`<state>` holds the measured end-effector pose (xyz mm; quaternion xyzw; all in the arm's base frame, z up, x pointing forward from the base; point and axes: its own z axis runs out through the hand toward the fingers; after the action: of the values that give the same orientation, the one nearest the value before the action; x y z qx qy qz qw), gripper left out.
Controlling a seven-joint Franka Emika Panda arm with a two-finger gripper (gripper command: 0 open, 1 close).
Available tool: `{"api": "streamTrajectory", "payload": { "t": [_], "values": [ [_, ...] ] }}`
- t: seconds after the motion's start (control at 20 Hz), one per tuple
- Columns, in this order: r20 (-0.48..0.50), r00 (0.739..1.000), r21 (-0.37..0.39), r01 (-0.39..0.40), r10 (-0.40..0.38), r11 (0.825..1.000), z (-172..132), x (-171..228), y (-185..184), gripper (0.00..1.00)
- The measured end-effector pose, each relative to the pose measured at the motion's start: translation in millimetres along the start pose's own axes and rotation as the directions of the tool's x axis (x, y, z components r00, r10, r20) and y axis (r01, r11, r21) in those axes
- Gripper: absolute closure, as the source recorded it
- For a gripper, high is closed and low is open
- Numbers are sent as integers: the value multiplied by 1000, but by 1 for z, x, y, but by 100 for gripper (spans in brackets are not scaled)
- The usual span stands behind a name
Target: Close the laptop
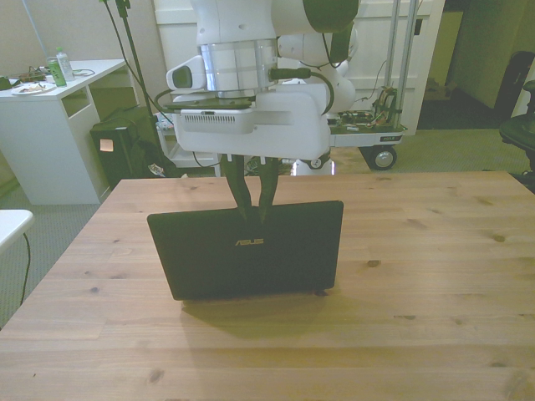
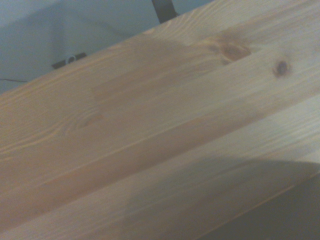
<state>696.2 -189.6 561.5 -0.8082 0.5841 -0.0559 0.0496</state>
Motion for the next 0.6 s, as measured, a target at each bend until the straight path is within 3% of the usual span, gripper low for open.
{"api": "streamTrajectory", "payload": {
  "t": [0.6],
  "values": [
    [-3, 1000, -154, 10, -10, 988, 23, -33, 58, 100]
  ]
}}
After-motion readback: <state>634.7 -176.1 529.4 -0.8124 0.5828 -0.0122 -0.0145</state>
